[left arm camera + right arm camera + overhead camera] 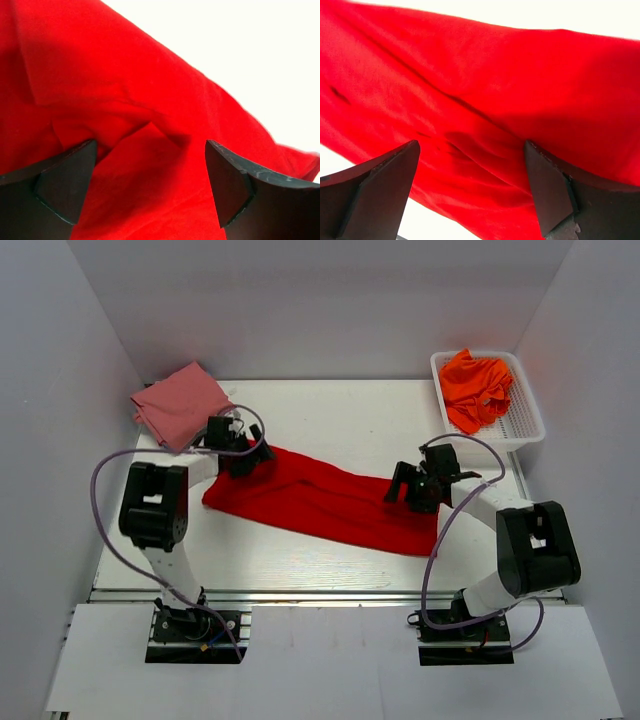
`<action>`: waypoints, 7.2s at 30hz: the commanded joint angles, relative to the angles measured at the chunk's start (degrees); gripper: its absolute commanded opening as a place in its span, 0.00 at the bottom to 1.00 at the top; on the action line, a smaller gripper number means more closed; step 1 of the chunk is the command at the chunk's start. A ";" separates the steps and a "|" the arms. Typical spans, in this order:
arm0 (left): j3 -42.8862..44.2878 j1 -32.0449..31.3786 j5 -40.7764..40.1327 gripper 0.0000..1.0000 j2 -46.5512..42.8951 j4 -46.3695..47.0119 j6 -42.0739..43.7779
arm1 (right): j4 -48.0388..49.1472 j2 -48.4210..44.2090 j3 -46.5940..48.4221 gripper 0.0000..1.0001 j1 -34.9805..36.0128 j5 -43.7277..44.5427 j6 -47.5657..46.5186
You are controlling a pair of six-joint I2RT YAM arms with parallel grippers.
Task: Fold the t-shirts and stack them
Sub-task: Rotate the tshirt 80 degrees, then grab the bottom of the folded rectangular tshirt with both arms, then fold the folded rectangular tshirt in 1/3 of the way
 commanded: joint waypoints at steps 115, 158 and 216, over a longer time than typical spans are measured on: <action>-34.74 -22.93 -1.95 0.00 -45.69 -25.19 -6.83 | 0.87 -0.32 -3.34 0.00 35.81 -7.43 -2.84; 7.97 -11.86 -31.49 0.00 -10.73 -4.64 10.03 | -10.99 32.72 60.73 0.00 20.08 12.88 -12.07; -24.37 -5.35 -8.55 1.00 -45.37 -11.24 3.62 | 13.21 36.81 59.73 0.90 19.38 2.49 -9.37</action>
